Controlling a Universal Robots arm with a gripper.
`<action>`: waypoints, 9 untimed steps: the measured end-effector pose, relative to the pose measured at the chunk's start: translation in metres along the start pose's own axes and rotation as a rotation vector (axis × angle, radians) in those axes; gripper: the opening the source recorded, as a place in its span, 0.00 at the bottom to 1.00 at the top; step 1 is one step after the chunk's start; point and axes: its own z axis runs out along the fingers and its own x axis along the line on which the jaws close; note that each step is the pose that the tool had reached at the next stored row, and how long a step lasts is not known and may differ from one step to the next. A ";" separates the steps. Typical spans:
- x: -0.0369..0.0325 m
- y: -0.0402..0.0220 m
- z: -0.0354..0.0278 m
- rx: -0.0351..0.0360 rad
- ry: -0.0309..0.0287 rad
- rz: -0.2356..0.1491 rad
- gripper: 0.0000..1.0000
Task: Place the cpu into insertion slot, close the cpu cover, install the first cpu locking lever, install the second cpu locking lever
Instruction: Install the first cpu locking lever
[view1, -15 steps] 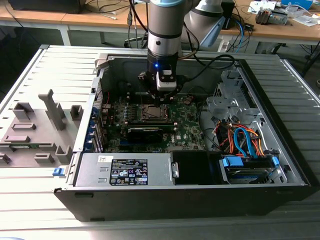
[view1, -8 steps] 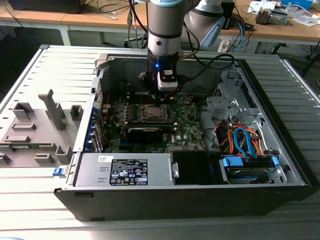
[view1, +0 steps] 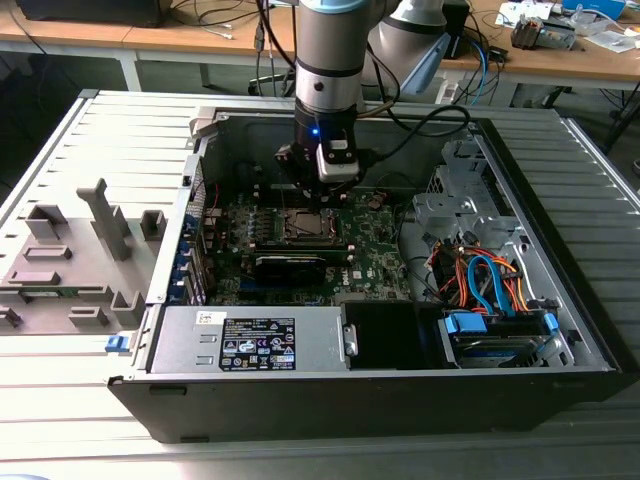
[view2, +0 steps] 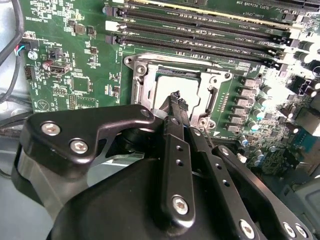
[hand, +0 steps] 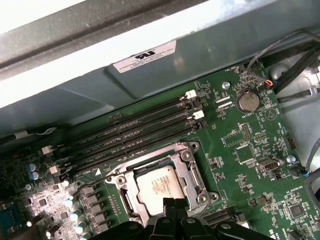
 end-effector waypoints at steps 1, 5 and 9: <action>0.0000 0.0000 0.0000 0.0000 -0.0002 -0.005 0.11; 0.0000 0.0000 0.0000 -0.0002 -0.0007 -0.024 0.11; 0.0000 0.0000 0.0000 -0.0004 -0.0012 -0.039 0.11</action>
